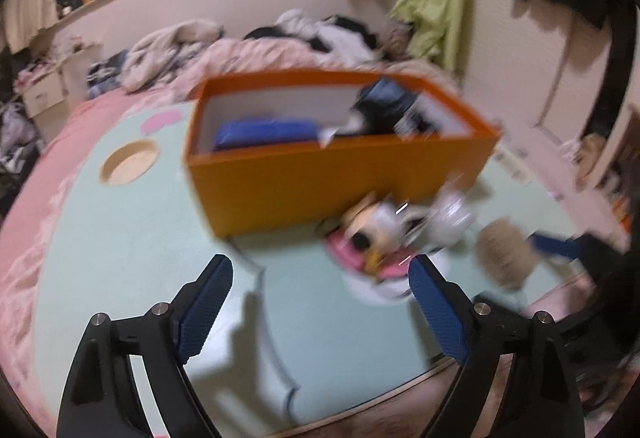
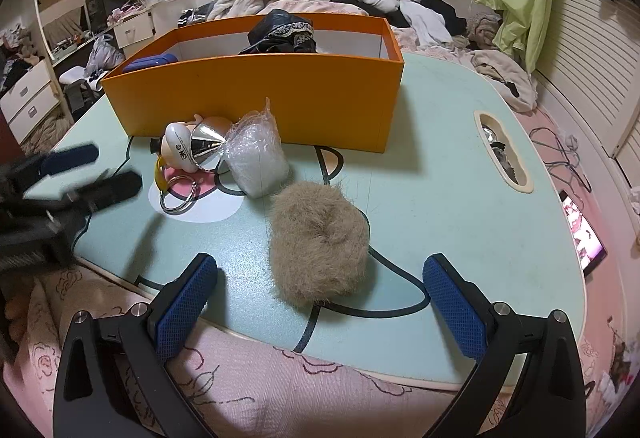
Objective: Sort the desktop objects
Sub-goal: 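Grasp the white toy figure keychain with the left gripper and pull it closer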
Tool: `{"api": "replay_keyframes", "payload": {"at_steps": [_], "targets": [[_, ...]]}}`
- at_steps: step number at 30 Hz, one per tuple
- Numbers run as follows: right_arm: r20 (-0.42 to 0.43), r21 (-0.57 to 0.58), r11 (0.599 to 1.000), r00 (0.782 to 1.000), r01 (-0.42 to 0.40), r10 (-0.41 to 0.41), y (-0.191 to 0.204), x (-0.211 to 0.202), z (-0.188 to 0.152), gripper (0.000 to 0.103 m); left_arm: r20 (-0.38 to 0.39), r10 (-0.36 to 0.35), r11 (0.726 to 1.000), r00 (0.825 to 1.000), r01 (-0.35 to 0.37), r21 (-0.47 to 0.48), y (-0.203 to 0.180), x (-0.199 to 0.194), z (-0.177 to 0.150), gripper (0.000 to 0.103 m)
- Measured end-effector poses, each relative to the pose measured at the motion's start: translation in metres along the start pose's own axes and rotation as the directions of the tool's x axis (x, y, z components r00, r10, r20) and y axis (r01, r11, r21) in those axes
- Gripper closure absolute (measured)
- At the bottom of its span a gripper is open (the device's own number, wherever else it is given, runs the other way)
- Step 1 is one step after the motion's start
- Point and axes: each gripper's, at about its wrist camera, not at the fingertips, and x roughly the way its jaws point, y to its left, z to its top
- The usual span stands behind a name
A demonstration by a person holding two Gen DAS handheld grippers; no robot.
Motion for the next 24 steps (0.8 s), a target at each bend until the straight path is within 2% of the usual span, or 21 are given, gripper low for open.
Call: {"api": "replay_keyframes", "payload": {"at_steps": [1, 2, 3, 6, 7, 9, 10, 13, 16, 17, 18, 19, 21, 24], "targets": [[0.0, 0.0, 1.0, 1.0, 0.0, 0.0, 0.0, 0.0, 0.0, 0.001, 0.001, -0.022, 1.0, 1.0, 0.022, 0.008, -0.003, 0.002, 0.006, 0.019], [0.0, 0.0, 1.0, 1.0, 0.0, 0.0, -0.002, 0.001, 0.0, 0.001, -0.002, -0.032, 0.999, 0.999, 0.032, 0.026, -0.008, 0.007, 0.012, 0.03], [0.0, 0.0, 1.0, 1.0, 0.0, 0.0, 0.0, 0.0, 0.0, 0.001, -0.01, -0.03, 0.999, 1.0, 0.03, 0.04, -0.012, 0.01, 0.015, 0.036], [0.0, 0.0, 1.0, 1.0, 0.0, 0.0, -0.001, 0.0, 0.0, 0.001, -0.059, -0.057, 0.998, 0.997, 0.059, 0.033, -0.011, 0.023, 0.019, 0.071], [0.0, 0.0, 1.0, 1.0, 0.0, 0.0, 0.0, 0.0, 0.0, 0.001, -0.055, -0.073, 0.997, 0.996, 0.074, 0.017, -0.01, 0.02, 0.015, 0.072], [0.001, 0.0, 1.0, 1.0, 0.0, 0.0, 0.0, 0.0, 0.0, 0.001, -0.033, -0.07, 0.997, 0.997, 0.07, 0.01, -0.008, 0.008, 0.005, 0.089], [0.001, 0.0, 1.0, 1.0, 0.0, 0.0, 0.0, 0.0, 0.0, 0.001, -0.027, -0.066, 0.998, 0.997, 0.066, 0.008, -0.007, 0.003, -0.001, 0.09], [0.001, 0.0, 1.0, 1.0, 0.0, 0.0, 0.0, 0.0, 0.0, 0.001, -0.005, -0.058, 0.998, 0.998, 0.058, -0.014, 0.004, -0.014, -0.016, 0.091], [0.001, -0.001, 1.0, 1.0, 0.0, 0.0, 0.0, 0.0, 0.0, 0.001, 0.0, -0.083, 0.995, 0.997, 0.083, -0.051, 0.012, -0.022, -0.028, 0.091], [0.001, -0.001, 1.0, 1.0, 0.0, 0.0, 0.0, 0.0, 0.0, 0.001, 0.0, -0.097, 0.993, 0.995, 0.097, -0.064, 0.014, -0.021, -0.03, 0.081], [0.001, -0.001, 1.0, 1.0, 0.0, 0.0, -0.002, 0.0, 0.0, 0.001, -0.01, -0.106, 0.992, 0.994, 0.105, -0.076, 0.015, -0.018, -0.031, 0.057], [0.001, -0.001, 1.0, 1.0, 0.0, 0.0, 0.0, 0.0, 0.0, 0.001, -0.028, -0.113, 0.99, 0.993, 0.11, -0.092, 0.018, -0.013, -0.031, 0.049], [0.001, -0.001, 1.0, 1.0, 0.0, 0.0, 0.0, 0.0, 0.0, 0.001, -0.04, -0.12, 0.987, 0.992, 0.115, -0.112, 0.021, -0.009, -0.031, 0.045], [0.001, 0.0, 1.0, 1.0, 0.0, 0.0, 0.0, 0.0, 0.0, 0.001, -0.001, -0.122, 0.989, 0.993, 0.121, -0.083, 0.015, -0.018, -0.03, 0.043]]}}
